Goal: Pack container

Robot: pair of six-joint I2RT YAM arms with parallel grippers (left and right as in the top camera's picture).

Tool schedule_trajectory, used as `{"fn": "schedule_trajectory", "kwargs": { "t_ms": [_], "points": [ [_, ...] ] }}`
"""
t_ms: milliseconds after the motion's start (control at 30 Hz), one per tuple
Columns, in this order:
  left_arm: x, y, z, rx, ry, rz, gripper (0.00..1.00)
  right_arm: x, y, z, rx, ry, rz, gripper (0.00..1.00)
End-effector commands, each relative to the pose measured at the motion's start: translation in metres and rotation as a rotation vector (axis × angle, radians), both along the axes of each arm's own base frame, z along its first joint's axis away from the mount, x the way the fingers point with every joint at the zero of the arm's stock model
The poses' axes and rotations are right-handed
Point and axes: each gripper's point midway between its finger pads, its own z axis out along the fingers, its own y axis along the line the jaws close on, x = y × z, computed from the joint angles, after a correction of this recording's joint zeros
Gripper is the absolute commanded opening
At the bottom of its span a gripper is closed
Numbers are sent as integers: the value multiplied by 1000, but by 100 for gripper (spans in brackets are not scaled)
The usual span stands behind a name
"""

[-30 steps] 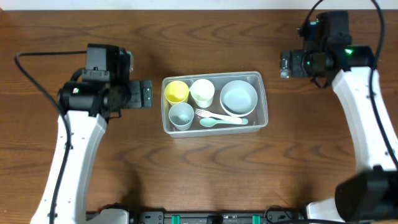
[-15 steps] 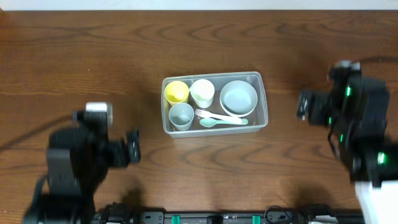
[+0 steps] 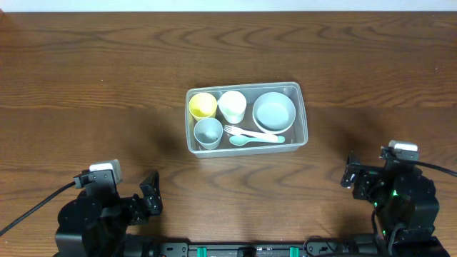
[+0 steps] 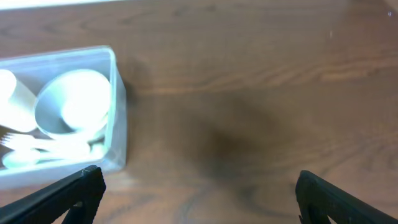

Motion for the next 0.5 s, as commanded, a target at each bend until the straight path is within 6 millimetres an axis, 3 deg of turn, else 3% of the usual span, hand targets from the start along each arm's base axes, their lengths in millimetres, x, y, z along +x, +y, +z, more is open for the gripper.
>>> {"fn": "schedule_trajectory", "kwargs": {
  "t_ms": [0,300,467],
  "points": [
    [0,3,-2,-11,8,29,98,-6,-1,-11,1,41,-12,99],
    [0,3,-2,-11,8,29,98,-28,-4,-36,-14,178,-12,99],
    [0,3,-2,-11,8,29,98,-36,-4,-39,-16,188,-12,99]
  ]
}}
